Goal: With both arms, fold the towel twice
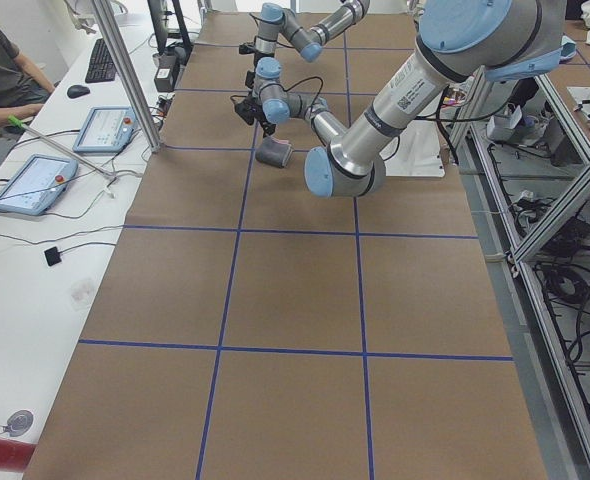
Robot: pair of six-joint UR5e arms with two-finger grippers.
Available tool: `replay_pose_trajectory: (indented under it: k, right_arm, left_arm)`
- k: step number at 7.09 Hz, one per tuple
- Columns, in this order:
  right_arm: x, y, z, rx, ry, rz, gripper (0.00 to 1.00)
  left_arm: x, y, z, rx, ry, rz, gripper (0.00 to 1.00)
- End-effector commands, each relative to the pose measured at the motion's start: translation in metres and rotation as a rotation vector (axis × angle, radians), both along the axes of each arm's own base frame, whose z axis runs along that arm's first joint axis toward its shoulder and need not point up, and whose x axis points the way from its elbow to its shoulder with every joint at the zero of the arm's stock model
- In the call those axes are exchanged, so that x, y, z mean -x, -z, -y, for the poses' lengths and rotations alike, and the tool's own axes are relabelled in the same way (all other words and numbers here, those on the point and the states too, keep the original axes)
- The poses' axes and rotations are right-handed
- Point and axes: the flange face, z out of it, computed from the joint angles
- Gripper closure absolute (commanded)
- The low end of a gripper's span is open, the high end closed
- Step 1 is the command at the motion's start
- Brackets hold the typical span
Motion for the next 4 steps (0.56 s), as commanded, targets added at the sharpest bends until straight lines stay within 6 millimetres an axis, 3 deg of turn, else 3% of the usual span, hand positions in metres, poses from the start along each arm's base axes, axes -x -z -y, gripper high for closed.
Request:
replay_pose_trajectory:
  k: [1,3,4]
  right_arm:
    - [-0.028,-0.028,-0.001,-0.004,0.018,-0.018,0.0]
    - [-0.033,-0.039,-0.003,-0.01,0.024,-0.031,0.0]
    - [-0.034,-0.04,-0.003,-0.01,0.025,-0.033,0.0]
  left_arm:
    - [-0.025,-0.009,-0.004,-0.022,0.011,0.007,0.0]
    - [-0.045,0.004,0.01,-0.05,0.061,0.025,0.0]
    - [-0.051,-0.008,0.014,-0.058,0.068,0.021,0.0]
